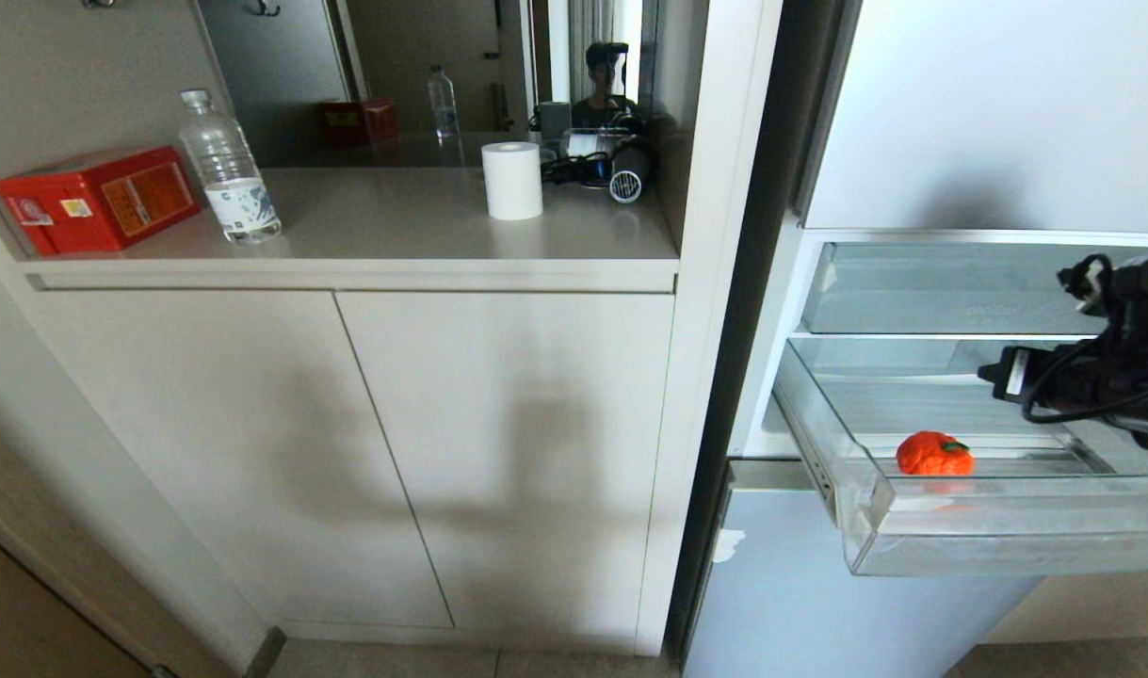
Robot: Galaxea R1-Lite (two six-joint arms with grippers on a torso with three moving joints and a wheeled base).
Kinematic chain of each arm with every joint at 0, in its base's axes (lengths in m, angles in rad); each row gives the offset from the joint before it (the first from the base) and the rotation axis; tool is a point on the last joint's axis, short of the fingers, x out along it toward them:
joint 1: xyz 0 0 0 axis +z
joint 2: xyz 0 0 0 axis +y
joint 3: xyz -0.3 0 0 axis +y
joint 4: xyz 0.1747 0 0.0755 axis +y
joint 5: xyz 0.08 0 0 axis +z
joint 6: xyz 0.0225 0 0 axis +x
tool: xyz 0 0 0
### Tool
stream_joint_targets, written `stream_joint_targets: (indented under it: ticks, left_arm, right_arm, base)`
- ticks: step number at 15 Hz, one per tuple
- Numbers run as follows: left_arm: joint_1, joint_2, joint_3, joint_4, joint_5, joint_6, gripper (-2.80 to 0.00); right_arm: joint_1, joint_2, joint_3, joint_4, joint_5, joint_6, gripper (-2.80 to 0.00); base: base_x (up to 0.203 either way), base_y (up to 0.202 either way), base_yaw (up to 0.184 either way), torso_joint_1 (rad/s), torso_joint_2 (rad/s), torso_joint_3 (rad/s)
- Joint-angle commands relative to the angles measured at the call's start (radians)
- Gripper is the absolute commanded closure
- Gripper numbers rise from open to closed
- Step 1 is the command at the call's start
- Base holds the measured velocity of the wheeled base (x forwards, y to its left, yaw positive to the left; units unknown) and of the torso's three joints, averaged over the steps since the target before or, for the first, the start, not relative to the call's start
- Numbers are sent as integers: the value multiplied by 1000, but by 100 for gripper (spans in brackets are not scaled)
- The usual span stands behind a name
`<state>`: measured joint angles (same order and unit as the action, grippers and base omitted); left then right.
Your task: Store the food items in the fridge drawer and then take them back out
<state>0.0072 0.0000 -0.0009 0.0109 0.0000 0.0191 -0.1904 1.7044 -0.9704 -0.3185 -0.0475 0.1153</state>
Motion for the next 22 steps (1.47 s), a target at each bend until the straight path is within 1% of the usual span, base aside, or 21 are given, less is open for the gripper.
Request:
stream_joint_targets:
  ticks: [1,3,5,7,9,11,12,13,15,16,19,20,22]
  left_arm:
    - [0,2,-1,0,0,0,0]
    - [0,2,1,0,0,-1,0]
    - [0,2,1,0,0,1,0]
    - [0,2,-1,0,0,1,0]
    - [0,2,-1,0,0,-1,0]
    - [0,2,1,0,0,-1,0]
    - [0,2,1,0,0,-1,0]
    - [0,2,-1,0,0,-1,0]
    - [0,2,1,0,0,-1,0]
    - [0,2,0,0,0,0,0]
    - [0,2,-1,0,0,1,0]
    - [0,2,1,0,0,1,0]
    - [0,2,-1,0,0,1,0]
  right_arm:
    - [0,-280,106,-2,-1,0,0]
    - [1,-504,232,-1,0,-5,0]
    - [2,-741,386,2,2,-28,0]
    - [2,-978,556,4,15,-99,0]
    - [3,-1206,718,18,49,-183,0]
    - [4,-1382,843,99,77,-242,0]
    - [4,-1420,908,139,83,-262,0]
    - [4,-1431,960,209,85,-276,0]
    - [6,-1424,959,366,91,-283,0]
    - [8,-1424,950,383,93,-285,0]
    - [69,-1424,952,381,94,-278,0]
    - [101,-1426,954,376,94,-281,0]
    - [201,-1486,954,371,90,-281,0]
  base:
    - [0,0,0,0,0,0]
    - [0,0,0,0,0,0]
    - [0,0,0,0,0,0]
    - [0,0,0,0,0,0]
    - [0,0,0,0,0,0]
    - [0,0,0,0,0,0]
    - [0,0,0,0,0,0]
    - [0,0,0,0,0,0]
    - [0,0,0,0,0,0]
    - [0,0,0,0,0,0]
    - [0,0,0,0,0,0]
    - [0,0,0,0,0,0]
    - [0,0,0,0,0,0]
